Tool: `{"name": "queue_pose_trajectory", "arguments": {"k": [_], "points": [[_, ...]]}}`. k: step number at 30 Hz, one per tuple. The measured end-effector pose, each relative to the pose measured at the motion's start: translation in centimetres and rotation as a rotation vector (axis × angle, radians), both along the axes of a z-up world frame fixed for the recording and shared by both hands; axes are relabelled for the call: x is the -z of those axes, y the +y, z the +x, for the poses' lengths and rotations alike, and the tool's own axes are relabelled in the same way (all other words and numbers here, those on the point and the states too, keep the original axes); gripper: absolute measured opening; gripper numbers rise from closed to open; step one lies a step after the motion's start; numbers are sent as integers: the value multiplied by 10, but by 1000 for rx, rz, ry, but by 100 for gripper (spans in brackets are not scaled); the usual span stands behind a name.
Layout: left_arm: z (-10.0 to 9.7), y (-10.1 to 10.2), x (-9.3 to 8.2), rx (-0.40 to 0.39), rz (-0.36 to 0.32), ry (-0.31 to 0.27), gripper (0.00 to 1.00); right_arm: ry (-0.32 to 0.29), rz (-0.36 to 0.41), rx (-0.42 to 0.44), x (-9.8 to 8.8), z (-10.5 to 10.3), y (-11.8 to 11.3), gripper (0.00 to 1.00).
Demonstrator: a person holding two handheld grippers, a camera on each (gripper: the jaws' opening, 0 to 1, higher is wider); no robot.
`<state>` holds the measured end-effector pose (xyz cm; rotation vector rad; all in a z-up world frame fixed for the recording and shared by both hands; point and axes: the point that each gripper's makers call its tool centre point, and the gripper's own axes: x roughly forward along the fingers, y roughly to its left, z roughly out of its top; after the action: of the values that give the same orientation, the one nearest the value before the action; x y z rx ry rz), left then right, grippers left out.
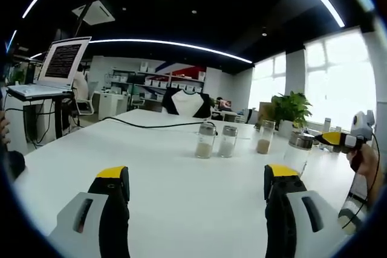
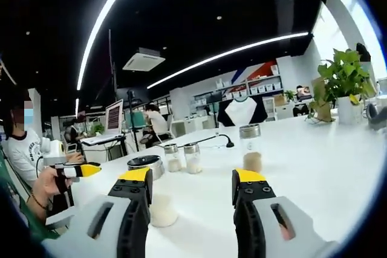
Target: Rotate the seasoning bottle until the label or dispensing opening points toward the visible target arrow and the bottle remains upright within the marked orientation range
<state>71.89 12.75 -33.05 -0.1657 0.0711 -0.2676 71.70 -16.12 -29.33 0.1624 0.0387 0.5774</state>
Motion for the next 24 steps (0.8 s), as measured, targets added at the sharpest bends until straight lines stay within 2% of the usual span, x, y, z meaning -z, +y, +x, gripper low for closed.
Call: {"name": "queue_pose_trajectory", "arguments": {"k": [14, 22, 24], "points": [[1, -3, 3, 4, 3, 5, 97, -6, 25, 48, -1, -3, -5, 57], [1, -4, 3, 8, 2, 6, 97, -27, 0, 52, -19, 7, -10, 56], [1, -4, 3, 6, 2, 6, 97, -38, -22, 76, -25, 10, -13, 56]]}}
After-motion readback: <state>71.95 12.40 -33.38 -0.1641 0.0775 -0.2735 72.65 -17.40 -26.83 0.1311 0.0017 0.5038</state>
